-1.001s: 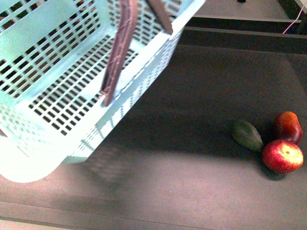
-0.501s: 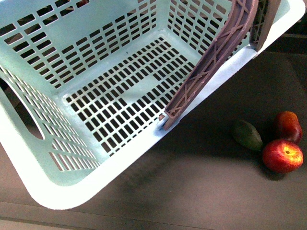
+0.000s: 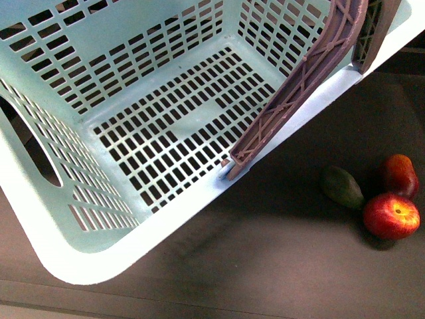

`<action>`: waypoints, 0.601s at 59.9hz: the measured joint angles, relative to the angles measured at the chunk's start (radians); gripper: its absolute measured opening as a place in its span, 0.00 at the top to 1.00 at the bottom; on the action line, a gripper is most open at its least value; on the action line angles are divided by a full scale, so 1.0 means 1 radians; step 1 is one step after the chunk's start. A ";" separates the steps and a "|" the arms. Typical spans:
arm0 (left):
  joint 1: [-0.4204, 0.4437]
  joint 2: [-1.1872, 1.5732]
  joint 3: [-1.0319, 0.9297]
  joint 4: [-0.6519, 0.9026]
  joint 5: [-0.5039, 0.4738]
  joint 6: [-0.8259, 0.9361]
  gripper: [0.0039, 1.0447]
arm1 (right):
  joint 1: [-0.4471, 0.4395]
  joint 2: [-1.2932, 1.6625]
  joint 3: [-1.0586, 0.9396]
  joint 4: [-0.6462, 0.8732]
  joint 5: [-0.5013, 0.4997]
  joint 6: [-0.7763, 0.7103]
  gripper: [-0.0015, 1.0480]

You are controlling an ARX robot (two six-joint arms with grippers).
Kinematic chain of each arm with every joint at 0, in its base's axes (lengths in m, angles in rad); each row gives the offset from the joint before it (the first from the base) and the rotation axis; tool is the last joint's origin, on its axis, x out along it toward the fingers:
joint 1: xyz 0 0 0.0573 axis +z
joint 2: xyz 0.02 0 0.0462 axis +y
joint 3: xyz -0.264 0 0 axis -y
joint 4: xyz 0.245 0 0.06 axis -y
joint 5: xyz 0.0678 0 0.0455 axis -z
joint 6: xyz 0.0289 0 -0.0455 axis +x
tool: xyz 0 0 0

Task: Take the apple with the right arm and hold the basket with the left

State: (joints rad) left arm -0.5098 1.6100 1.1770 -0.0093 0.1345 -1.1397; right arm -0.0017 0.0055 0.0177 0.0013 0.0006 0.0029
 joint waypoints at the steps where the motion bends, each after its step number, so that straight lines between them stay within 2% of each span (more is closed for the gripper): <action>1: 0.000 0.000 0.000 0.000 0.000 0.000 0.86 | 0.000 0.000 0.000 0.000 0.000 0.000 0.08; 16: 0.000 0.000 0.000 0.000 0.000 0.000 0.86 | 0.001 0.003 0.002 -0.003 0.005 0.001 0.08; 18: 0.000 0.000 0.000 0.000 0.000 0.001 0.86 | 0.025 0.060 0.047 -0.126 0.082 0.061 0.08; 20: 0.000 0.000 0.000 0.000 0.000 0.002 0.86 | 0.039 0.211 0.137 -0.328 0.182 0.151 0.08; 23: -0.002 -0.001 0.000 0.002 -0.001 0.003 0.86 | 0.022 0.383 0.190 -0.456 0.196 0.222 0.08; 28: -0.003 -0.002 0.000 0.002 0.003 0.006 0.86 | -0.008 0.513 0.185 -0.425 0.160 0.237 0.08; 36: -0.003 -0.002 0.000 0.002 0.002 0.006 0.86 | -0.084 0.846 0.200 -0.113 0.084 0.202 0.08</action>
State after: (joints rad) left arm -0.5125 1.6077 1.1770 -0.0071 0.1364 -1.1332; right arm -0.0856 0.8516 0.2180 -0.1116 0.0849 0.2047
